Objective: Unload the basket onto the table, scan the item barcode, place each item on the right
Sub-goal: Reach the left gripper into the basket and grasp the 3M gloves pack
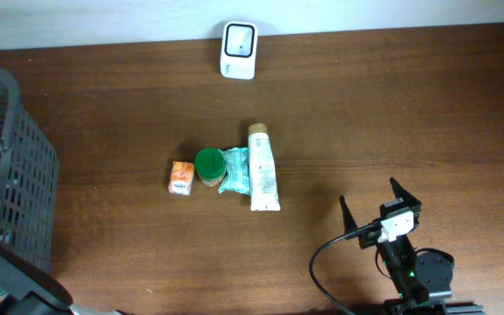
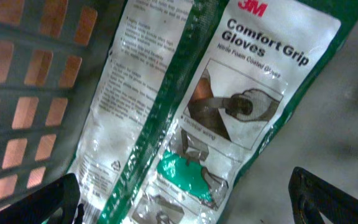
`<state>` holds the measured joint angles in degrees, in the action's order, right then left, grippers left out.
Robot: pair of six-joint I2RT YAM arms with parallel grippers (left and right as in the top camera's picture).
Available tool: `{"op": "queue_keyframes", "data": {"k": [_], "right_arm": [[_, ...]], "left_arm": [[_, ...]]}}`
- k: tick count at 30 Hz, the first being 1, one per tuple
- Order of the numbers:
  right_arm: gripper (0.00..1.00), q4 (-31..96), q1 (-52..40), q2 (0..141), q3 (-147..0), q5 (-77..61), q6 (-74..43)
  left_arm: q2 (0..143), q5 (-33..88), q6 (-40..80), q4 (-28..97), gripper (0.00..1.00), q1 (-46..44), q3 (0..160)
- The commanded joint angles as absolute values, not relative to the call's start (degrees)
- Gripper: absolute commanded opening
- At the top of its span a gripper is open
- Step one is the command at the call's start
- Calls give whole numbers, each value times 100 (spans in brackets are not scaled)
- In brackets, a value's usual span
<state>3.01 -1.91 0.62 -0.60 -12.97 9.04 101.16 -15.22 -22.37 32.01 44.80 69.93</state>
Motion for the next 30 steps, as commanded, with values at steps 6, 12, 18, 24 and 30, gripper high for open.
{"op": "queue_keyframes", "data": {"k": [6,12,18,24,30], "right_arm": [[98,318,-228,19,-32,-1306,878],[98,318,-228,19,-32,-1306,878],[98,318,-228,19,-32,-1306,878],[98,318,-228,19,-32,-1306,878],[98,318,-228,19,-32,-1304,878]], "left_arm": [[10803,-1476,-2967,3092,96,4652,6901],[10919,-991,-2993,2941,96,4943,6901],[11373,-443,-3035,2961,93,5170,6901],[11699,-364,-3030,3114,37,5166,6906],[11697,-198,-3026,3343,0,5166,6910]]}}
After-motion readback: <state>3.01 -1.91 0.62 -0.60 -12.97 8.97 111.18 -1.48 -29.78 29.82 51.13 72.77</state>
